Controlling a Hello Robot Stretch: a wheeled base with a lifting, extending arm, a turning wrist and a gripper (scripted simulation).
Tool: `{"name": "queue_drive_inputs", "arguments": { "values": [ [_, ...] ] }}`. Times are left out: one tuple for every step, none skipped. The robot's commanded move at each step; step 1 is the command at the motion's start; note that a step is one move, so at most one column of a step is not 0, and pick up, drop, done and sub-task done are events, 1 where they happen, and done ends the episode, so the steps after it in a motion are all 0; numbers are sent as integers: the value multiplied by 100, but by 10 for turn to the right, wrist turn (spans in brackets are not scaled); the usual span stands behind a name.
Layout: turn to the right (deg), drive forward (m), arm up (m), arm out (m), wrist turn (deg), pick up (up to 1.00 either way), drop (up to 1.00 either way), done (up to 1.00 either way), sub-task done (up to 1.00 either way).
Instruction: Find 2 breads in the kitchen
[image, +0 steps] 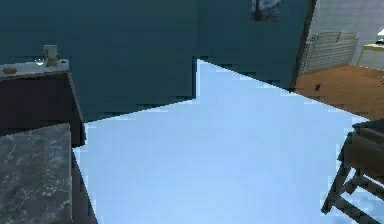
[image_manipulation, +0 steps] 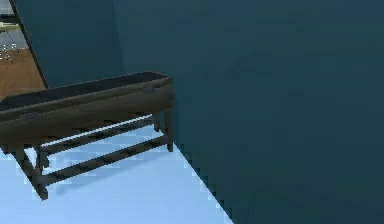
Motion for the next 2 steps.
{"name": "queue_drive_inputs", "arguments": {
  "values": [
    [-60,0,0,0,0,0,0,0,0],
    [0,95,0,0,0,0,0,0,0]
  ]
}}
